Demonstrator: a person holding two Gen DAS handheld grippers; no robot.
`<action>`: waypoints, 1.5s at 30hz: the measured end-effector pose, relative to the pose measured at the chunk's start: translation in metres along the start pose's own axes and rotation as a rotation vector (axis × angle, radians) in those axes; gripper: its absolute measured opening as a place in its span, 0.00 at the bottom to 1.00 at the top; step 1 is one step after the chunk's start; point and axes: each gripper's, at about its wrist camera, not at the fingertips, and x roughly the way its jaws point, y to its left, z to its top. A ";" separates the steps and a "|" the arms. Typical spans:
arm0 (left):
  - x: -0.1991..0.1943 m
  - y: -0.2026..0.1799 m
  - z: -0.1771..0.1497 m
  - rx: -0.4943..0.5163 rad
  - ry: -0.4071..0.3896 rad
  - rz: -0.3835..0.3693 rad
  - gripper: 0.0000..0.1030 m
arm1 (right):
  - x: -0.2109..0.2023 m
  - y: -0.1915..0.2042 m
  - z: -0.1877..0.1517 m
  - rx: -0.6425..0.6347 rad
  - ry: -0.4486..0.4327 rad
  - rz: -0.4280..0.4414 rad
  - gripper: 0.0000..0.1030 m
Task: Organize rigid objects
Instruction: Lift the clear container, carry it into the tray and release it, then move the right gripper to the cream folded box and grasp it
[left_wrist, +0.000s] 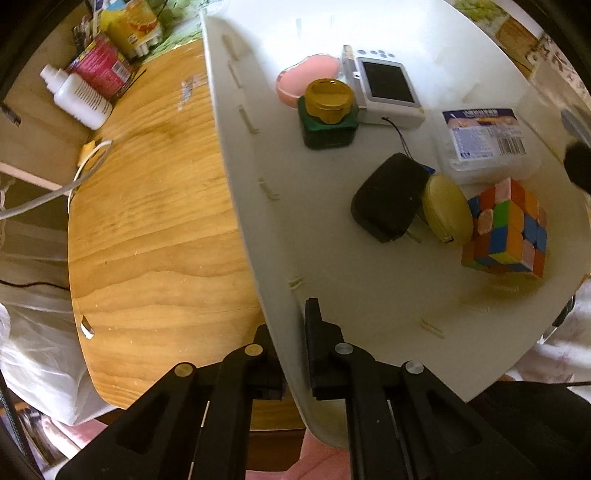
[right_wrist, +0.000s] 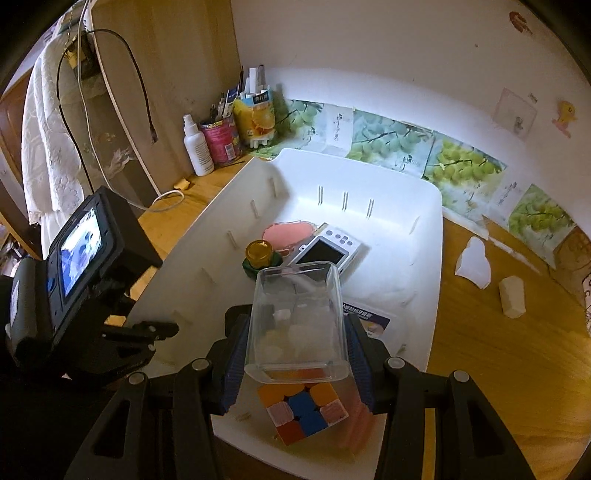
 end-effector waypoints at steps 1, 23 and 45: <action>0.000 0.000 0.000 -0.002 0.002 0.004 0.09 | 0.000 -0.001 0.000 -0.001 0.003 0.004 0.49; 0.011 0.014 0.010 -0.300 0.060 0.081 0.11 | -0.008 -0.116 0.003 -0.021 -0.012 -0.032 0.68; 0.023 0.000 0.016 -0.488 0.136 0.219 0.22 | 0.070 -0.281 -0.014 0.243 0.004 -0.170 0.70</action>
